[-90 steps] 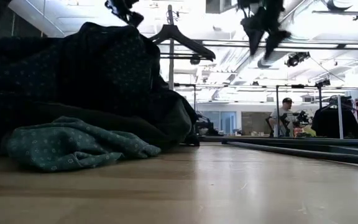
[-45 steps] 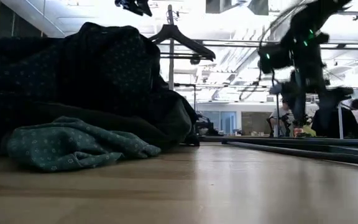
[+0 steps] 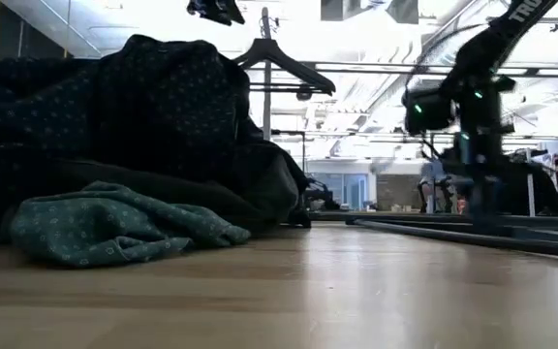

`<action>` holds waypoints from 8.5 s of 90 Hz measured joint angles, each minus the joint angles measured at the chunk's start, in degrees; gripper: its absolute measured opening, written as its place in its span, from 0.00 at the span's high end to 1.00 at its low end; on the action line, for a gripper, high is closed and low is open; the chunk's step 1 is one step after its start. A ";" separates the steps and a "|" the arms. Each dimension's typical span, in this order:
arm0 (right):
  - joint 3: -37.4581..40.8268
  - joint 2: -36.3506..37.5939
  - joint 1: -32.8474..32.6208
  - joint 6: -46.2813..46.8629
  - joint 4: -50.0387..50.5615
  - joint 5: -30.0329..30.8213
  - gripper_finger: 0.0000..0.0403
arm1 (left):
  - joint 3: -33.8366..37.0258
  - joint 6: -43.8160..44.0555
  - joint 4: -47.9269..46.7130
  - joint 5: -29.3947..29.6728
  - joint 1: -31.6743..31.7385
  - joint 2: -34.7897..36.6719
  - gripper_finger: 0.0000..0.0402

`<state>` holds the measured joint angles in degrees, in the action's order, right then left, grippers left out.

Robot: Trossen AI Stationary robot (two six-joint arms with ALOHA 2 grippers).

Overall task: Hang clothes
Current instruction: Hang the hanger on the hanger rack

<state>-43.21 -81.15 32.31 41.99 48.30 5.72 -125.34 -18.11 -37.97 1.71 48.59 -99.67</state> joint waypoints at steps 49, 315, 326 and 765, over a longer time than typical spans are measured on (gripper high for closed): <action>-50.36 -8.76 3.10 -43.47 11.03 30.85 0.90 | 0.00 -2.07 -1.53 -25.45 -2.34 -8.78 0.39; -58.91 -4.38 8.26 -37.33 -6.13 28.00 0.20 | -8.32 -37.31 5.48 10.76 13.37 -11.20 0.87; -58.91 -4.39 7.81 -37.47 -6.10 28.32 0.20 | -7.07 -35.97 4.22 10.43 13.65 -11.13 0.81; 18.77 -8.96 -46.53 45.38 -25.86 39.20 0.89 | 0.02 8.82 -6.73 -10.49 -10.90 -11.78 0.31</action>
<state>-24.44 -90.11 -14.22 87.37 22.44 44.92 -125.32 -9.29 -44.70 -8.77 37.69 -111.45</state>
